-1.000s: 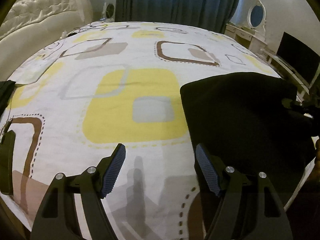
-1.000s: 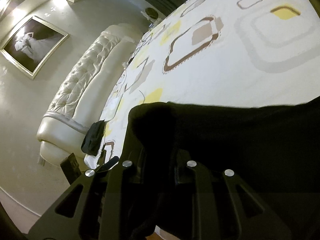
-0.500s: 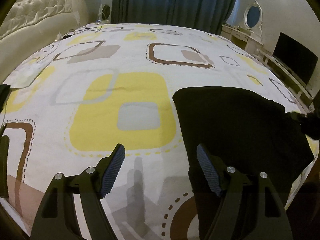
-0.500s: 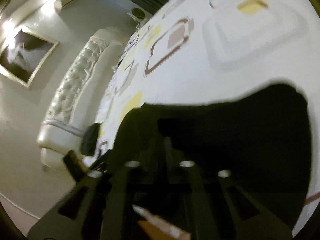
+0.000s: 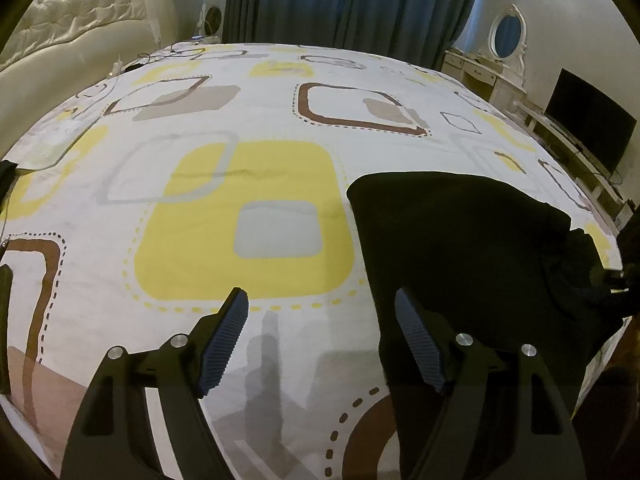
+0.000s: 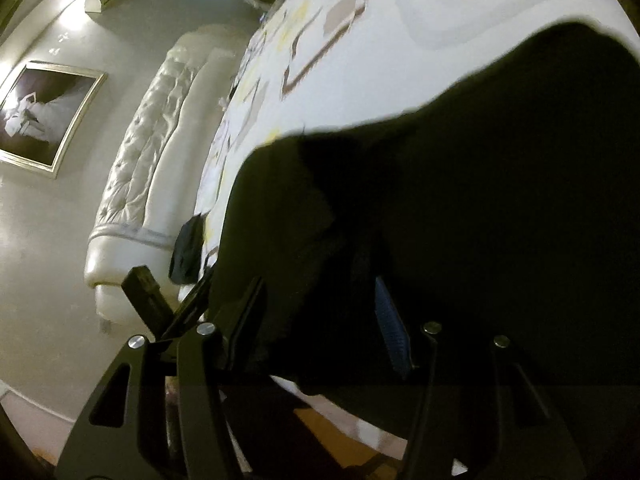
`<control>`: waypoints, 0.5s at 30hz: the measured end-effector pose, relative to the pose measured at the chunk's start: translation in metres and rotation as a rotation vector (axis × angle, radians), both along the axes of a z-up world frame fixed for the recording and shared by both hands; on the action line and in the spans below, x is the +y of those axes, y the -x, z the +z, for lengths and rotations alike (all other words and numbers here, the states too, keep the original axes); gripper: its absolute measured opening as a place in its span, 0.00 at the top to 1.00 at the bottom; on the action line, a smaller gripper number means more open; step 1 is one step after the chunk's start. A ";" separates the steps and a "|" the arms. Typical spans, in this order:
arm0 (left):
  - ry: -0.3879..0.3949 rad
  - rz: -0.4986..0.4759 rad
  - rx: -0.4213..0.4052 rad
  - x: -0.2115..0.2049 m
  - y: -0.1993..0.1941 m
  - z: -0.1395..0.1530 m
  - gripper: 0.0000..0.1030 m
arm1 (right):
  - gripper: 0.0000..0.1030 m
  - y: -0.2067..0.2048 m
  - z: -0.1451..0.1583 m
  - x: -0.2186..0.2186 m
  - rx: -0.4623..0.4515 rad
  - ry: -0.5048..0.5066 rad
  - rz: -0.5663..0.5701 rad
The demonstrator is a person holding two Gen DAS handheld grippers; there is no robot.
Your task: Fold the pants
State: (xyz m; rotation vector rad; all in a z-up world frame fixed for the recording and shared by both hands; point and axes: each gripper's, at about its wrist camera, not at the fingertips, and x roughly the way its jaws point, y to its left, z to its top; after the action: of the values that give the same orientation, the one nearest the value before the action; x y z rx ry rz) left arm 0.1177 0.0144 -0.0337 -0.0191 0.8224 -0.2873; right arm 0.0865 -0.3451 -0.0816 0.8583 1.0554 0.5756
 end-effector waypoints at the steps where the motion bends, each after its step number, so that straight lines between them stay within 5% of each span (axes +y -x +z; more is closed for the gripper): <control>1: 0.000 -0.001 0.000 0.000 0.000 0.000 0.27 | 0.45 -0.001 -0.001 0.003 0.001 -0.007 0.006; 6: 0.010 0.000 0.003 0.002 -0.001 -0.001 0.27 | 0.41 -0.005 0.001 0.016 -0.004 0.001 0.022; 8: 0.016 0.003 0.006 0.002 -0.002 -0.002 0.27 | 0.53 -0.007 0.001 0.021 -0.013 0.019 0.036; 10: 0.016 0.004 0.006 0.002 -0.002 -0.002 0.27 | 0.87 -0.009 -0.004 0.027 0.001 0.020 0.063; 15: 0.001 0.000 0.005 0.002 -0.002 -0.001 0.27 | 0.88 -0.002 0.014 0.027 -0.079 0.038 0.068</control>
State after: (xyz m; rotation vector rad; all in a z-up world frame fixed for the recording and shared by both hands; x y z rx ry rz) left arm 0.1193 0.0163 -0.0348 -0.0205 0.8269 -0.2871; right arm 0.0887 -0.3178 -0.0675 0.7630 1.0234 0.6400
